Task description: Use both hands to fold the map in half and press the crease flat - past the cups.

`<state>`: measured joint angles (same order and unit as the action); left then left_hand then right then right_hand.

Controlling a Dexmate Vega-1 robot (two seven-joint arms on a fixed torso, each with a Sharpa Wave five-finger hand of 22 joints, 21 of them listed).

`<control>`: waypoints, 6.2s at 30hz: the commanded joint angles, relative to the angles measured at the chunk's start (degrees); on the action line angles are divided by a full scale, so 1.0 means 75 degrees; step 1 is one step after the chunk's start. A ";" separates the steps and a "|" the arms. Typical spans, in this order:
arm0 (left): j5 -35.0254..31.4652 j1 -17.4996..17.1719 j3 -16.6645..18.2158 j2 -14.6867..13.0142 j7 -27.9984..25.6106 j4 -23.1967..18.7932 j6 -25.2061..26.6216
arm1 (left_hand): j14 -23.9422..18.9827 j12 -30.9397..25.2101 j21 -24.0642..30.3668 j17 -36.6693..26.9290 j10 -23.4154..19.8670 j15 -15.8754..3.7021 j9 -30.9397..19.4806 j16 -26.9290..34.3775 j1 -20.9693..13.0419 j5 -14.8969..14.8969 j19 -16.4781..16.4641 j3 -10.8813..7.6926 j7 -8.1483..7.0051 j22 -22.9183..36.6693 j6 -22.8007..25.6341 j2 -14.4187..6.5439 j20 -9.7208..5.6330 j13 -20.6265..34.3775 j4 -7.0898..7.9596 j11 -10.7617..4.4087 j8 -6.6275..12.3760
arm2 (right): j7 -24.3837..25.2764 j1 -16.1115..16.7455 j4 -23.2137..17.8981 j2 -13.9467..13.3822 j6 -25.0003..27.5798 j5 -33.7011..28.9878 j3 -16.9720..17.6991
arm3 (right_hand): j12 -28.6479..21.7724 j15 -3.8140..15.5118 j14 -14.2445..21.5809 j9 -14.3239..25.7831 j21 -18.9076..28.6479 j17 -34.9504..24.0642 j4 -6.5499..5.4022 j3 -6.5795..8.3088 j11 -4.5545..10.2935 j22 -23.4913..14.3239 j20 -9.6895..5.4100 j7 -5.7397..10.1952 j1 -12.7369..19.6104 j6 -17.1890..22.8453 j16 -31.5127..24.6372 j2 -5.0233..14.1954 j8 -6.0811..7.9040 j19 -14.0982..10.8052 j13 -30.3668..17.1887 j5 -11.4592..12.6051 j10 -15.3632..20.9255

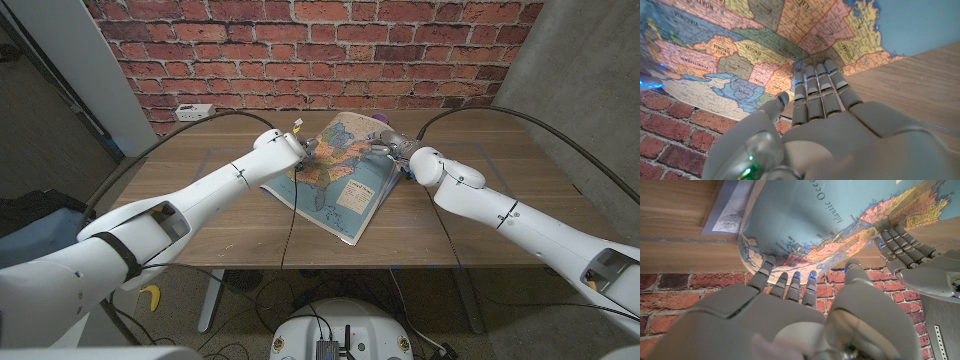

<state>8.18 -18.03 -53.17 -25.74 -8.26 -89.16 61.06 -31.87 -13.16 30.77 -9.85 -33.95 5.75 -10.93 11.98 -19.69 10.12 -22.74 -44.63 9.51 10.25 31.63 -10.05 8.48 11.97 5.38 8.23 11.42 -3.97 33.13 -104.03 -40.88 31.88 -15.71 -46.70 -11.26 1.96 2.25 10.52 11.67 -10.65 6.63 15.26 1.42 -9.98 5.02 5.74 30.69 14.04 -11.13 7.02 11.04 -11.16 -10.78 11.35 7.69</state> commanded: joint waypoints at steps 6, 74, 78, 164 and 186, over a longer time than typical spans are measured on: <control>0.0317 0.0095 -0.0324 -0.0237 0.0212 -0.0543 0.0651 | -0.0209 -0.0020 0.0051 -0.0022 -0.0152 -0.0033 -0.0006 0.0001 0.0115 -0.0046 -0.0188 -0.0066 0.0263 0.0045 0.0083 0.0007 0.0051 -0.0004 0.0059 0.0020 0.0022 | -0.0910 -0.0582 0.0696 0.0452 0.0074 -0.0099 -0.0647 | -0.0029 -0.0017 0.0058 0.0024 -0.0021 -0.0002 0.0025 -0.0073 0.0019 -0.0026 0.0037 0.0029 -0.0087 0.0044 -0.0048 -0.0122 0.0019 -0.0022 -0.0032 0.0031 0.0084; -0.2347 -0.0868 -0.0042 -0.1243 -0.1259 -0.1561 -0.2573 | 0.1580 0.0345 -0.0912 -0.0129 0.1560 -0.0371 -0.0003 -0.0261 0.0012 0.0056 0.1107 0.0429 -0.0979 0.0075 -0.1038 0.0005 -0.0126 0.0031 -0.1309 -0.0623 -0.0143 | -0.1527 -0.1610 0.0476 0.0287 0.3201 -0.0767 -0.2759 | 0.0089 -0.0025 -0.0631 0.0023 0.0015 0.0035 0.0231 -0.0066 0.0211 -0.0023 0.0022 0.0168 -0.0017 -0.0504 0.0064 0.0042 -0.0054 0.0495 -0.0022 0.0169 -0.0720; -0.2761 -0.0481 -0.0284 -0.1029 -0.0713 -0.1027 -0.2625 | 0.1907 0.0359 -0.1044 -0.0122 0.1817 -0.0452 -0.0003 -0.0271 -0.0041 0.0043 0.1373 0.0448 -0.0977 0.0069 -0.1113 -0.0081 -0.0278 0.0023 -0.1306 -0.0793 -0.0136 | -0.1555 -0.1565 0.0347 0.0118 0.2831 -0.0829 -0.2761 | 0.0079 -0.0025 -0.0636 0.0022 0.0027 0.0037 0.0278 -0.0045 0.0215 -0.0020 -0.0025 0.0157 0.0059 -0.0500 0.0060 0.0018 -0.0045 0.0442 -0.0022 0.0188 -0.0723; -0.6122 -0.0464 -0.0827 -0.0335 -0.0037 -0.0084 -0.3315 | -0.2788 -0.2495 0.0239 -0.2783 -0.3097 -0.1227 -0.0980 0.3467 -0.0535 0.0052 -0.1711 0.0256 -0.0380 0.0470 0.3492 -0.0167 -0.0695 0.1680 -0.0960 -0.1003 0.1845 | -0.2378 -0.1172 0.0774 0.0446 0.1558 -0.1790 -0.1978 | 0.0019 -0.0033 -0.0548 0.0028 0.0003 0.0042 0.0330 -0.0069 0.0168 -0.0017 -0.0068 0.0131 0.0474 -0.0509 0.0015 -0.0326 -0.0025 0.0235 -0.0025 0.0359 -0.0691; -0.6878 0.0673 -0.1894 0.0608 0.2738 0.1395 -0.1874 | -0.2847 -0.3003 0.1538 -0.2845 -0.2798 -0.1368 -0.1554 0.3360 -0.0520 0.0176 -0.1979 -0.0057 -0.0396 0.0616 0.3584 -0.0084 -0.0994 0.2872 -0.1019 -0.0936 0.2006 | -0.2361 -0.1231 0.1005 0.0529 0.1439 -0.1708 -0.1950 | 0.0021 -0.0031 -0.0551 0.0031 -0.0006 0.0040 0.0306 -0.0081 0.0185 -0.0019 -0.0078 0.0128 0.0509 -0.0533 0.0015 -0.0332 -0.0026 0.0226 -0.0027 0.0380 -0.0708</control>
<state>-42.93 -16.97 -63.96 -24.70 3.91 -85.56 44.02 -53.95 -36.12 42.57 -31.11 -55.75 -4.70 -22.68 37.71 -24.21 11.29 -38.11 -44.46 6.66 15.02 59.00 -10.51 1.02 33.31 -2.38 1.22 26.71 -21.83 24.00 -97.13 -37.02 42.92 -28.90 -61.49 -10.81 1.74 -1.86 10.56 11.06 -10.28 9.24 14.71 2.76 -9.99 4.51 6.77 34.03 10.10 -10.81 4.61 10.59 -8.98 -10.77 13.79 2.45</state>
